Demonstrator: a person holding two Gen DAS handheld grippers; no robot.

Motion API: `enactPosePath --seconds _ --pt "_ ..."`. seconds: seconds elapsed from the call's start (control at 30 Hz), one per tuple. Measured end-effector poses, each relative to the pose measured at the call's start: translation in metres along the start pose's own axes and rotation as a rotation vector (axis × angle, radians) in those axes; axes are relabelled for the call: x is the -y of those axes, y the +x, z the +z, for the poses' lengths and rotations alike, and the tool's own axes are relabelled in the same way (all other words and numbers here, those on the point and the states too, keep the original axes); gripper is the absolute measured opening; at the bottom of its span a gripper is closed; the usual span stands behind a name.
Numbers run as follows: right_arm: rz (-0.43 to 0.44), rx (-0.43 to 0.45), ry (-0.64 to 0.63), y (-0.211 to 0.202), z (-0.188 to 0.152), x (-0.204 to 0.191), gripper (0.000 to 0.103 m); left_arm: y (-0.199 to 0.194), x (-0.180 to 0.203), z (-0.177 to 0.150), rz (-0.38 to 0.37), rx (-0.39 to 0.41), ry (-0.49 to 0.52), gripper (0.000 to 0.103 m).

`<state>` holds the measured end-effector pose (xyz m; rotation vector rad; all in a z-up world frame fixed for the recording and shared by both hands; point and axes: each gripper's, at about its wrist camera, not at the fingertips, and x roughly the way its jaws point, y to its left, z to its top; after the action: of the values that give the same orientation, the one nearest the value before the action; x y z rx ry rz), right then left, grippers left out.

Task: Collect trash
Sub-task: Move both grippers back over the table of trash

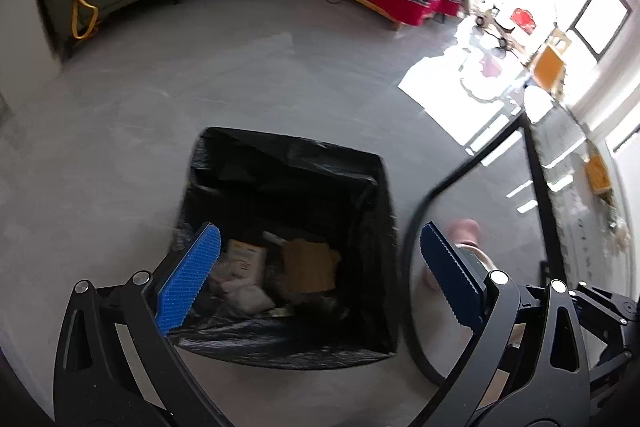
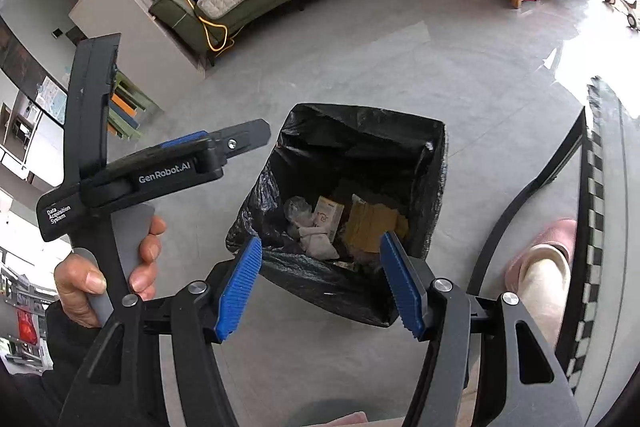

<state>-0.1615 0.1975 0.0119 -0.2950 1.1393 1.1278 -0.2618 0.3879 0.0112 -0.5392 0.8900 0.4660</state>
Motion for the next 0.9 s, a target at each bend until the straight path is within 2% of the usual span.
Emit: enactPosePath --seconds 0.3,0.67,0.9 --pt "-0.03 0.093 0.058 -0.051 -0.019 0.034 0.063 -0.003 0.05 0.004 -0.05 -0.002 0.09 0.097" --pt "-0.13 0.215 0.213 -0.123 -0.05 0.112 0.065 0.003 0.166 0.009 -0.156 -0.007 0.286 0.097" --pt "-0.229 0.283 0.311 -0.169 -0.071 0.165 0.066 0.009 0.234 0.015 -0.215 -0.015 0.393 0.097"
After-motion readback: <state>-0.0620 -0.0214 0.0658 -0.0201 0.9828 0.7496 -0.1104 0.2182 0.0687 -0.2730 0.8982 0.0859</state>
